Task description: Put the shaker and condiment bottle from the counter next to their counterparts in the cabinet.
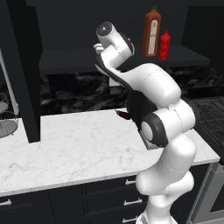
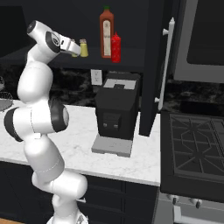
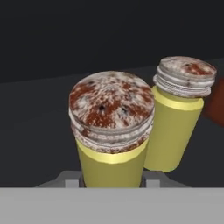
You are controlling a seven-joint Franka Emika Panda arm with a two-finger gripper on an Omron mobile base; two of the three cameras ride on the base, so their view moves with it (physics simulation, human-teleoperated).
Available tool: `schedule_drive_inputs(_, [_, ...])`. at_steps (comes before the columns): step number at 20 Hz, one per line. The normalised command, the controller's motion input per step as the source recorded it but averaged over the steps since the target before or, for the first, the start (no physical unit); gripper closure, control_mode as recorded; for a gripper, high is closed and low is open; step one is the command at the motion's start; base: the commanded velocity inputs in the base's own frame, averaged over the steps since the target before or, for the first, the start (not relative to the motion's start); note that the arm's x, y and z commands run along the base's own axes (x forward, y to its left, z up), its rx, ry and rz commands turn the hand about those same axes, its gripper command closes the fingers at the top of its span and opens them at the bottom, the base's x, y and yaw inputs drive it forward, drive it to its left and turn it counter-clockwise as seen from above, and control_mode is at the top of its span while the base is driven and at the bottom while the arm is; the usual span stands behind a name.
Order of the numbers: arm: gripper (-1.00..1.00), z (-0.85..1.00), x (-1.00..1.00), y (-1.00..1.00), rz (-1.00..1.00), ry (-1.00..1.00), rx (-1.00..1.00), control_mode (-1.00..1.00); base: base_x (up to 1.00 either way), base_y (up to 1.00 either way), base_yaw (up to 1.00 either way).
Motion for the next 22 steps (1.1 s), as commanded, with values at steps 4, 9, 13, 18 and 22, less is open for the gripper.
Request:
schedule_drive_inputs(4, [-1.0,-0.21,0.15,-0.08,0.0,0.0,-0.02,-1.0,0.0,0.0,0.0])
schedule_drive_inputs(9, [-1.0,-0.2,0.19,-0.19,0.0,0.0,0.0,-1.0,0.0,0.0,0.0])
schedule_drive_inputs(13, [-1.0,-0.17,0.21,-0.22,0.0,0.0,0.01,-1.0,0.0,0.0,0.0])
schedule_drive_inputs(18, [-1.0,-0.22,0.13,-0.1,0.0,0.0,0.0,-1.0,0.0,0.0,0.0])
schedule_drive_inputs(22, [-1.0,-0.28,0.03,0.0,0.0,0.0,0.0,-1.0,0.0,0.0,0.0])
